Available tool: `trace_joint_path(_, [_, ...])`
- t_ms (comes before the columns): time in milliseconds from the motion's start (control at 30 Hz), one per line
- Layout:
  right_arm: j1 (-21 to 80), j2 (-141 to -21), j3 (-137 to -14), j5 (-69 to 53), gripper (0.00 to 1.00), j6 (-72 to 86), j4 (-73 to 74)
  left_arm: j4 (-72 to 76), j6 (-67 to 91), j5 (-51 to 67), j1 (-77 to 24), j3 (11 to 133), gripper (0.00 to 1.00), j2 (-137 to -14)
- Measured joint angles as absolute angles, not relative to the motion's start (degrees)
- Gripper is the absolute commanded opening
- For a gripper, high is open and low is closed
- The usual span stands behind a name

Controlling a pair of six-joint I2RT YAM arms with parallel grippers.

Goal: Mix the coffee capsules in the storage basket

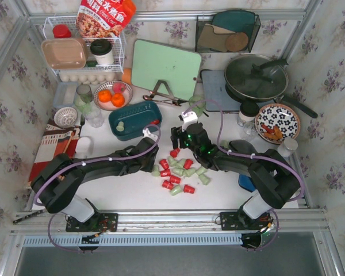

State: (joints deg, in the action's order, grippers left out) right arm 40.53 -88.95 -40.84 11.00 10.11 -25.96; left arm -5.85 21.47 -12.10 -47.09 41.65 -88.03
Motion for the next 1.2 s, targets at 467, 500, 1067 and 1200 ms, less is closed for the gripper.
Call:
trace_joint_path(467, [40.5, -89.3, -42.5, 6.8, 0.79, 11.8, -20.6, -7.9, 21.3, -10.5, -46.0, 42.7, 0.16, -83.3])
trace_joint_path(500, [40.5, -89.3, -42.3, 5.9, 0.79, 11.9, -19.9, -8.4, 21.4, -10.5, -45.3, 43.2, 0.16, -81.8])
trace_joint_path(1067, [40.6, -96.3, -48.1, -2.7, 0.79, 9.8, -8.9, -13.2, 22.2, -10.2, -25.3, 56.3, 0.25, -85.1])
trace_joint_path(1200, [40.6, -97.1, -48.5, -2.0, 0.76, 9.5, -7.4, -13.7, 21.6, -9.9, -22.2, 59.6, 0.39, -88.9])
